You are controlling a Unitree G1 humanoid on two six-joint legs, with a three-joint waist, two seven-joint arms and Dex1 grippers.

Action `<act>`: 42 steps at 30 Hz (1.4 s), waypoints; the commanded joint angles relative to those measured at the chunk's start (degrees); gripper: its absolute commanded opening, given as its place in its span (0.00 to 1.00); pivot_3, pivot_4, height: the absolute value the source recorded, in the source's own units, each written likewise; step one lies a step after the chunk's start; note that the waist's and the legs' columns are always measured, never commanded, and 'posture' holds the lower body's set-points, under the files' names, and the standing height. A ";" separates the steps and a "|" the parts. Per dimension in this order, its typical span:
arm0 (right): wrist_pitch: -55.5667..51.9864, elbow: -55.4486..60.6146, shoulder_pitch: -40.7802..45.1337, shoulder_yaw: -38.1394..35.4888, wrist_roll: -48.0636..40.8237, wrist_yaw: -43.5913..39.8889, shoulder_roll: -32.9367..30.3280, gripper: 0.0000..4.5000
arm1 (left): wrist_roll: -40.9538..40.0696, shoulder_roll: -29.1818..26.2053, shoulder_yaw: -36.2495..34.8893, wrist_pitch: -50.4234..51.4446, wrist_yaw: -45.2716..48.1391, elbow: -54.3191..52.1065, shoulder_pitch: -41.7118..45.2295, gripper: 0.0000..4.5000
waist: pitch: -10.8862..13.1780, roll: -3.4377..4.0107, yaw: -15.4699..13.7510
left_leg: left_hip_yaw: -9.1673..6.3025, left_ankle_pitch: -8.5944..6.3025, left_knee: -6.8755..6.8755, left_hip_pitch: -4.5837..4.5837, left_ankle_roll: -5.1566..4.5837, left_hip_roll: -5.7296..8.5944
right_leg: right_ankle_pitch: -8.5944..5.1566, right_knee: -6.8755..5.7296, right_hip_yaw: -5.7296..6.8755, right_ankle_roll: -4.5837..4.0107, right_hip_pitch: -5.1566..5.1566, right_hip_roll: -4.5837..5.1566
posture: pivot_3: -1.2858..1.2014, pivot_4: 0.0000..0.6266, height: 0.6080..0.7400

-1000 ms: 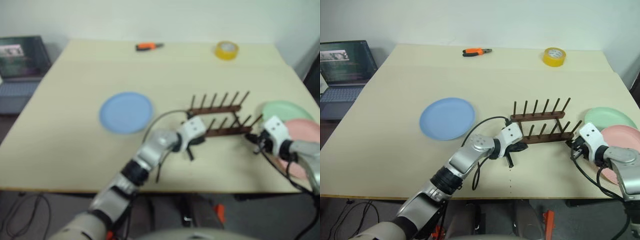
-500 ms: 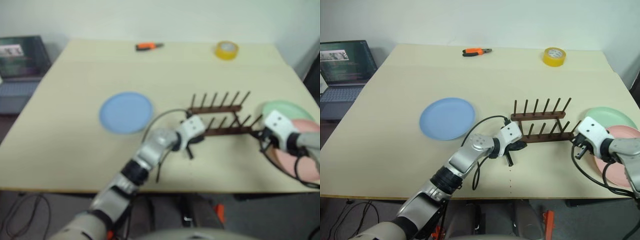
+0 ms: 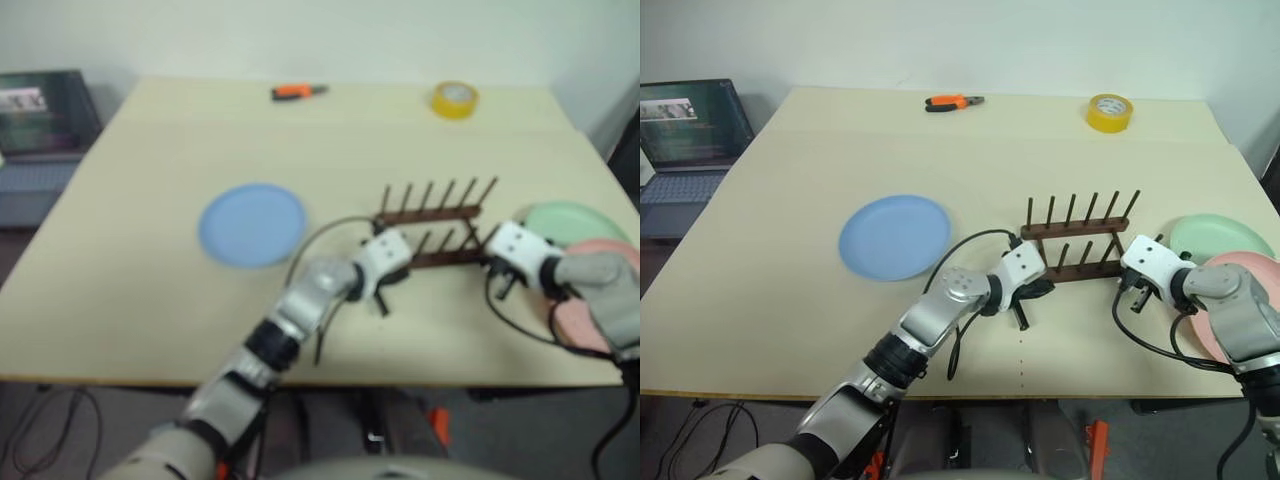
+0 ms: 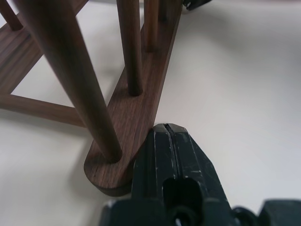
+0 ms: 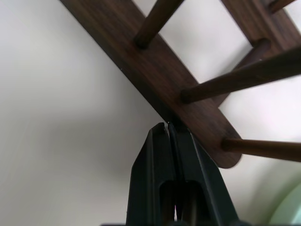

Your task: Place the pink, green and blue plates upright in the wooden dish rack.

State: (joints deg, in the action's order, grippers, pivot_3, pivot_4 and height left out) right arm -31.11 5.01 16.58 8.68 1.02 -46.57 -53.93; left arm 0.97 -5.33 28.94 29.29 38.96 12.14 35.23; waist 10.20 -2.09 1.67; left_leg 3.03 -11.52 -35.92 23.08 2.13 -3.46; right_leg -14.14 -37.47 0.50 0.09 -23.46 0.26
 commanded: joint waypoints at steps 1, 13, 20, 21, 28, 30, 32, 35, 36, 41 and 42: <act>1.59 -0.26 1.77 0.19 1.15 -0.64 0.27 0.01 | 0.68 0.56 -1.53 -1.04 -1.41 -0.31 0.95 0.00 | 0.00 0.00 0.03 | 0.01 0.00 0.00 0.00 0.00 0.00 | 0.00 0.00 0.00 0.00 0.00 0.00 | 0.52 0.24 1.00; 7.79 -10.14 8.44 2.09 6.12 0.98 4.01 0.01 | 2.71 4.16 -5.74 -5.99 -8.91 11.07 7.45 0.00 | 0.00 0.01 -0.01 | 0.08 0.00 -0.01 0.07 -0.01 0.01 | 0.05 0.08 -0.02 0.07 -0.03 0.00 | 0.52 0.24 1.00; 11.95 -16.90 12.50 3.18 8.69 2.38 6.75 0.01 | 3.32 6.03 -6.74 -9.47 -10.01 17.51 10.69 0.00 | -0.01 0.02 0.03 | 0.11 -0.04 0.01 0.22 -0.07 -0.01 | 0.07 0.26 -0.02 0.10 -0.07 -0.02 | 0.52 0.24 1.00; 12.56 -17.78 13.20 3.29 8.94 2.58 7.07 0.01 | 3.40 6.29 -7.02 -10.09 -10.21 18.70 11.35 0.00 | -0.01 0.02 0.02 | 0.12 -0.04 0.00 0.22 -0.07 -0.01 | 0.07 0.26 -0.02 0.10 -0.07 -0.02 | 0.52 0.24 1.00; 17.01 -25.65 19.10 4.19 11.40 3.45 9.66 0.01 | 4.13 8.00 -8.78 -14.52 -11.25 26.87 16.21 0.00 | -0.01 0.02 0.04 | 0.16 -0.04 -0.01 0.24 -0.07 0.01 | 0.10 0.27 -0.04 0.15 -0.09 -0.01 | 0.52 0.24 1.00; 18.23 -27.91 20.59 4.32 11.91 3.62 10.43 0.01 | 4.40 8.32 -9.34 -15.88 -11.79 29.38 17.71 0.00 | -0.01 0.02 0.04 | 0.16 -0.04 -0.01 0.25 -0.07 0.00 | 0.11 0.27 -0.04 0.15 -0.10 -0.02 | 0.52 0.24 1.00; 19.18 -30.36 22.32 4.50 12.38 3.79 11.38 0.01 | 4.53 8.62 -10.19 -17.23 -12.46 32.32 19.70 0.00 | 0.00 0.02 0.09 | 0.15 -0.04 0.01 0.26 -0.07 0.00 | 0.11 0.28 -0.03 0.14 -0.11 -0.03 | 0.52 0.24 1.00; 20.35 -32.79 23.84 4.74 12.97 3.89 12.32 0.01 | 4.73 9.01 -11.03 -18.80 -13.22 35.69 21.79 0.00 | -0.01 0.02 0.08 | 0.14 -0.04 0.01 0.29 -0.07 0.00 | 0.11 0.28 -0.03 0.15 -0.13 -0.03 | 0.52 0.24 1.00; 20.64 -33.38 24.25 4.77 13.10 3.90 12.68 0.01 | 4.94 9.04 -11.21 -19.36 -13.44 36.64 22.26 0.00 | -0.01 0.03 0.05 | 0.14 -0.04 0.01 0.29 -0.07 0.00 | 0.11 0.29 -0.03 0.15 -0.13 -0.03 | 0.52 0.24 1.00; 22.59 -36.82 26.41 4.98 14.32 4.75 14.43 0.01 | 5.42 9.49 -12.46 -21.46 -14.26 40.34 23.65 0.00 | -0.01 0.03 0.09 | 0.17 -0.04 0.00 0.31 -0.07 0.00 | 0.11 0.32 -0.04 0.16 -0.14 -0.03 | 0.52 0.24 1.00; 23.09 -37.43 26.79 5.15 14.75 5.08 14.55 0.01 | 5.51 9.58 -12.60 -21.78 -14.29 40.81 23.75 0.00 | -0.01 0.03 0.08 | 0.17 -0.04 0.00 0.31 -0.07 0.00 | 0.12 0.30 -0.04 0.16 -0.14 -0.03 | 0.52 0.24 1.00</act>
State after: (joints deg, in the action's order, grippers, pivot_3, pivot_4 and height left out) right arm -9.74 -32.38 41.54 14.39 14.92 -42.41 -38.99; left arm 6.13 3.74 17.09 9.16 25.13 52.64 57.42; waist 10.19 -2.06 1.74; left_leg 3.19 -11.56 -35.92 23.38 2.06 -3.47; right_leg -14.02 -37.18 0.47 0.25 -23.60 0.24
